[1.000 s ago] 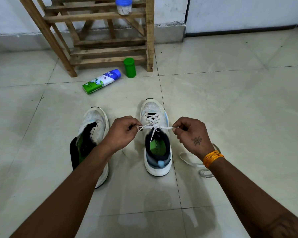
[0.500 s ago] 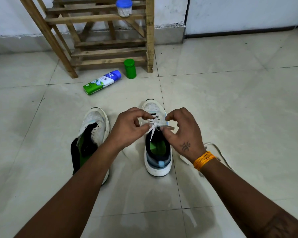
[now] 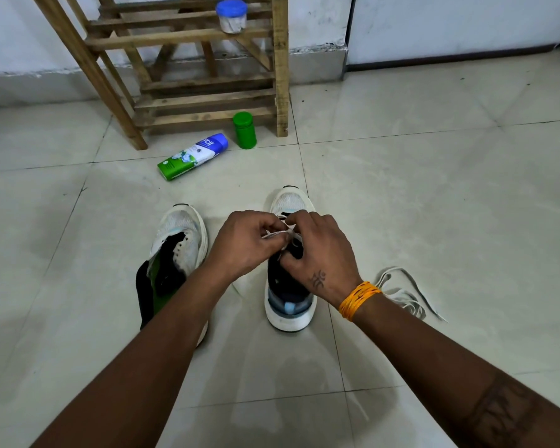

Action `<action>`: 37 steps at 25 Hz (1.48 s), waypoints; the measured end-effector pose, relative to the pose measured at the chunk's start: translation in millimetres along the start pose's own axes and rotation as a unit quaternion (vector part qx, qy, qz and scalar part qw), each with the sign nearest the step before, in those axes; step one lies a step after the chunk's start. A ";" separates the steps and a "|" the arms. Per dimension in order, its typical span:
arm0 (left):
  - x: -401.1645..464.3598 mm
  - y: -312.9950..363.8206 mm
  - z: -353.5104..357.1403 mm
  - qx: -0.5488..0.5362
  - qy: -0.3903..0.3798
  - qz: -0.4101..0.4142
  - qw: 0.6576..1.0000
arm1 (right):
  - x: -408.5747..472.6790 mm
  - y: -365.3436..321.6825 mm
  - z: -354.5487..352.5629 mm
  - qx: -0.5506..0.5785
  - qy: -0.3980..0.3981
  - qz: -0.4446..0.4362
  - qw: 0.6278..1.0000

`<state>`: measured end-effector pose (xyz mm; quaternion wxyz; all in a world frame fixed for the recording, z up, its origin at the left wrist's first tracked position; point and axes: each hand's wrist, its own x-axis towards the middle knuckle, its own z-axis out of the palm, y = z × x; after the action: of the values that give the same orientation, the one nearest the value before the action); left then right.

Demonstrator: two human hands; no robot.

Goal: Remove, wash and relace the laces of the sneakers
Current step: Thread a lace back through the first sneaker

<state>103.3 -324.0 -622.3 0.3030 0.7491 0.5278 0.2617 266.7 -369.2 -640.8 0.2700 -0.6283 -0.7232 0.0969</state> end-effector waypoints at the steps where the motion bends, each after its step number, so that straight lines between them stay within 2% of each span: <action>1: 1.0 -0.1 -0.6 -0.002 0.005 0.001 1.000 | 0.7 -1.9 0.4 0.007 0.001 0.004 1.000; 10: 1.8 -7.6 -7.1 -0.014 0.001 -0.001 1.000 | 11.3 9.5 -8.9 0.081 -0.003 0.021 0.996; 13: -1.3 -16.6 -3.9 0.043 0.002 0.038 0.998 | 8.5 25.9 -11.4 0.108 0.024 0.047 0.993; 16: -7.1 -16.0 2.4 0.075 -0.015 0.047 0.996 | -2.2 32.3 -6.6 0.145 0.011 0.102 0.984; 22: -3.6 -6.8 0.7 0.024 0.065 0.045 0.997 | -2.9 34.0 -26.9 0.229 0.029 0.171 0.958; 27: -2.2 54.2 19.2 0.011 0.107 0.079 0.991 | -20.9 40.0 -54.5 0.263 0.043 0.200 0.943; 29: -5.6 78.3 44.2 -0.027 0.076 0.093 0.992 | -34.3 55.2 -65.2 0.259 0.047 0.215 0.941; 31: -11.0 93.4 73.2 -0.029 0.005 0.088 0.996 | -49.4 75.5 -71.8 0.239 0.038 0.228 0.943; 34: -16.7 95.9 118.8 0.048 -0.140 0.026 0.989 | -76.9 109.4 -74.6 0.153 -0.010 0.260 0.953; 37: -23.3 81.8 150.5 0.124 -0.185 -0.023 0.975 | -104.7 132.0 -70.7 0.063 -0.074 0.282 0.955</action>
<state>255.1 -394.1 -666.5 0.3066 0.8037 0.5080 0.0440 422.8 -458.6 -673.2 0.2166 -0.7790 -0.5273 0.2612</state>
